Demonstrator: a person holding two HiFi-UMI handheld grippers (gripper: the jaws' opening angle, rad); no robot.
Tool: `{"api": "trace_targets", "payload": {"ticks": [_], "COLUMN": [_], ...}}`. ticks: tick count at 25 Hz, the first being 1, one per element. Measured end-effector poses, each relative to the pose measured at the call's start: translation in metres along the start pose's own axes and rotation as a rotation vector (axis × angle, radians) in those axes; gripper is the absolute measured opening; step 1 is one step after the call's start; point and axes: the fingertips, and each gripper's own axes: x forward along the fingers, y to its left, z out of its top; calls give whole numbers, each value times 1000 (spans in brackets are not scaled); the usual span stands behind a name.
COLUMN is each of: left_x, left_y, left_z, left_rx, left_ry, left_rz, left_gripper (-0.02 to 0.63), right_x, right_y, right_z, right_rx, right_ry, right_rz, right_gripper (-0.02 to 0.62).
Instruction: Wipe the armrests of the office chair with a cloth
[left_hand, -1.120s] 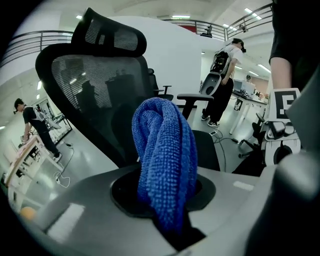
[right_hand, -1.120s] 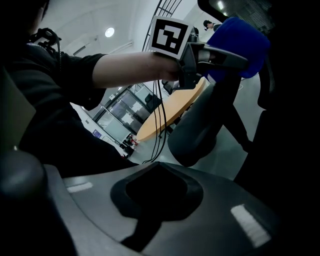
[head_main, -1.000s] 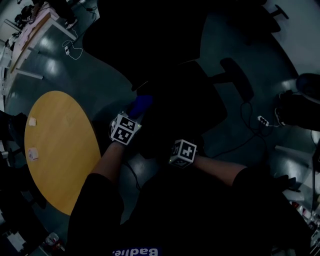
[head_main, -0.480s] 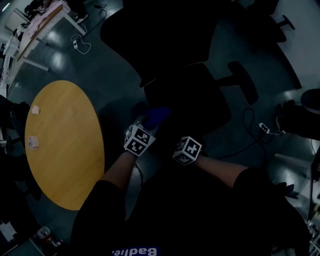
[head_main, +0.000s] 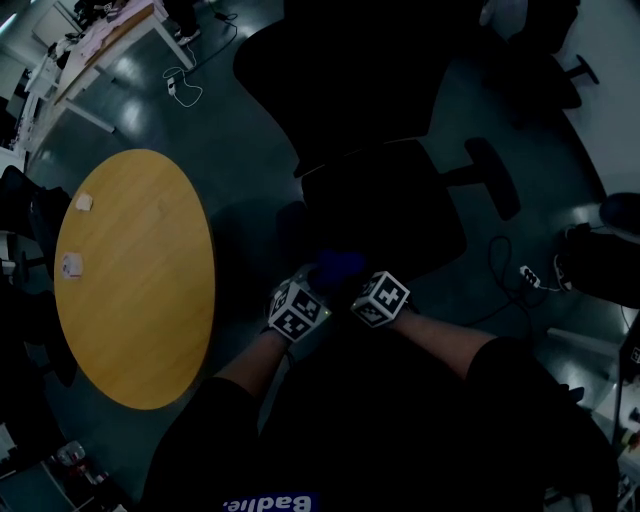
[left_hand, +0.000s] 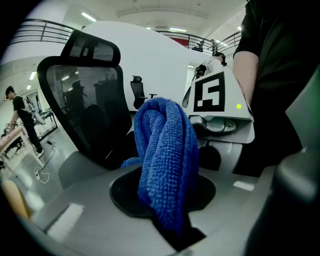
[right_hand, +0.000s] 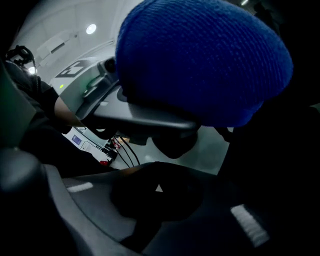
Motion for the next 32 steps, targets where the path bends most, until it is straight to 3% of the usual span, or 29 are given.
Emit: {"api": "trace_targets", "payload": {"ticks": [8, 16, 20, 23, 28, 32], "left_x": [-5, -29, -45, -50, -54, -48], "left_y": [-46, -53, -25, 1, 52, 77], "left_z": [-7, 0, 28, 57, 111, 158], "left_rx": [-40, -194, -310, -346, -408, -450], "left_ry": [-28, -139, -248, -310, -351, -369], "left_rz": [-54, -14, 112, 218, 447, 573], "left_gripper": [110, 109, 109, 109, 109, 109], "right_x": [-21, -70, -101, -131, -193, -248], "right_y": [-5, -25, -41, -55, -98, -119], "right_z": [-11, -18, -11, -8, -22, -23], "right_rx": [0, 8, 19, 13, -15, -56], "right_ry": [29, -12, -97, -147, -121, -145], "right_rz": [-23, -73, -64, -38, -39, 11], "right_gripper": [5, 5, 5, 5, 5, 5]}}
